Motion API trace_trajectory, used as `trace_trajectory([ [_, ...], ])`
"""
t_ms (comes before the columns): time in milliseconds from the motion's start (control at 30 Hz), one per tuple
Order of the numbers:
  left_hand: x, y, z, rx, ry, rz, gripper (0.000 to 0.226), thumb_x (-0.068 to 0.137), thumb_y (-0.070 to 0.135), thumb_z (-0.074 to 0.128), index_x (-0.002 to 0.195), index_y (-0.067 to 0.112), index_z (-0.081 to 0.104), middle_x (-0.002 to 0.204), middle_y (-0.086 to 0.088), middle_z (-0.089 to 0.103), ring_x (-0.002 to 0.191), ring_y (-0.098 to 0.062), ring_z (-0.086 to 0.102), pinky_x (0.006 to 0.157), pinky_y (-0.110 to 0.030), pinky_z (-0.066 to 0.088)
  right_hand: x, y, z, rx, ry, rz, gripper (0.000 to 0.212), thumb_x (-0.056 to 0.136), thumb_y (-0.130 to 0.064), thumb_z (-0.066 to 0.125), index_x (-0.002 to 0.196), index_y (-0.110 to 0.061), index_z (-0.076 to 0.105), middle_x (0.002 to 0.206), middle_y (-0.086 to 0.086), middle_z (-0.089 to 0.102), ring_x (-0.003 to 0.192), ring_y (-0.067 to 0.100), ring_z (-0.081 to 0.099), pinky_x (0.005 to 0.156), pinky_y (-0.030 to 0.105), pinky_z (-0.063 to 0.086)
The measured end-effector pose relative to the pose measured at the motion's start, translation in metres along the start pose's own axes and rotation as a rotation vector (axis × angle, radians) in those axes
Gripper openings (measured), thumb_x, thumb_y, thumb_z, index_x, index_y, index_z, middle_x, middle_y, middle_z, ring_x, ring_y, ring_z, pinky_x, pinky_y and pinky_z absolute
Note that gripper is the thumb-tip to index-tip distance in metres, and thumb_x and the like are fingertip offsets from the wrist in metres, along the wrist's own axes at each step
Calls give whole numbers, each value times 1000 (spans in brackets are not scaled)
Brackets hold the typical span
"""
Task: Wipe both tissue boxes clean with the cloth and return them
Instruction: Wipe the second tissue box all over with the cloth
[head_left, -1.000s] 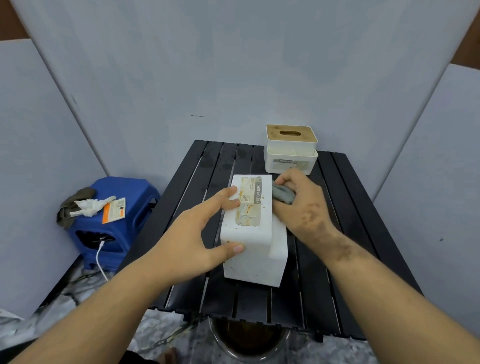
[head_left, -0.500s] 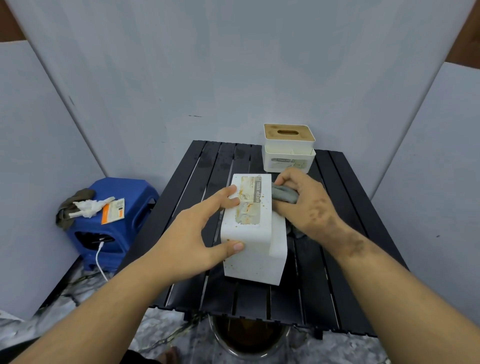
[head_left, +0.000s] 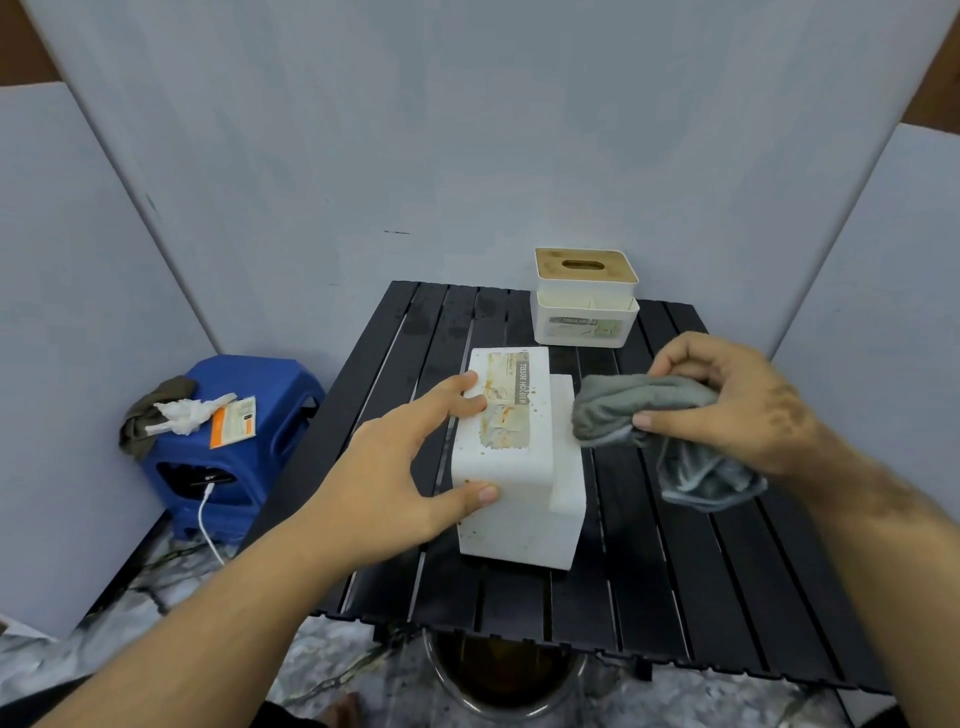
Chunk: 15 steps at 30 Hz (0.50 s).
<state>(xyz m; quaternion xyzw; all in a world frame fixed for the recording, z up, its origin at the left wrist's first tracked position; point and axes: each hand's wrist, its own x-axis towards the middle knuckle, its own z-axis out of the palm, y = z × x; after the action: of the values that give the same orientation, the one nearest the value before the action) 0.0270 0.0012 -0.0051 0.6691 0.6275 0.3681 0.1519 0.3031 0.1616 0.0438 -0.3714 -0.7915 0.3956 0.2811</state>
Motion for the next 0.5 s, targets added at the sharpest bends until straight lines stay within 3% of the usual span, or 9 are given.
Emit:
trace_trajectory([
  [200, -1, 1, 4, -11, -12, -8, 76, 73, 58, 77, 142, 39, 51, 156, 37, 32, 142, 13, 34, 114, -19, 31, -31, -15, 33, 59, -172, -49, 34, 71, -7, 85, 94, -15, 61, 89, 9, 75, 80, 24, 74, 73, 39, 62],
  [367, 1, 4, 7, -13, -21, -14, 73, 76, 46, 87, 140, 38, 53, 155, 37, 34, 141, 14, 35, 112, -15, 28, -32, -13, 41, 85, -53, -43, 35, 69, -8, 86, 91, -14, 59, 84, 0, 77, 79, 15, 74, 69, 25, 60],
  [500, 1, 5, 13, -4, 1, 6, 75, 73, 50, 82, 140, 36, 54, 155, 34, 36, 141, 12, 35, 114, -16, 30, -34, -15, 66, 56, 68, -55, 37, 64, -14, 90, 83, -24, 60, 80, 3, 72, 75, 18, 70, 66, 38, 61],
])
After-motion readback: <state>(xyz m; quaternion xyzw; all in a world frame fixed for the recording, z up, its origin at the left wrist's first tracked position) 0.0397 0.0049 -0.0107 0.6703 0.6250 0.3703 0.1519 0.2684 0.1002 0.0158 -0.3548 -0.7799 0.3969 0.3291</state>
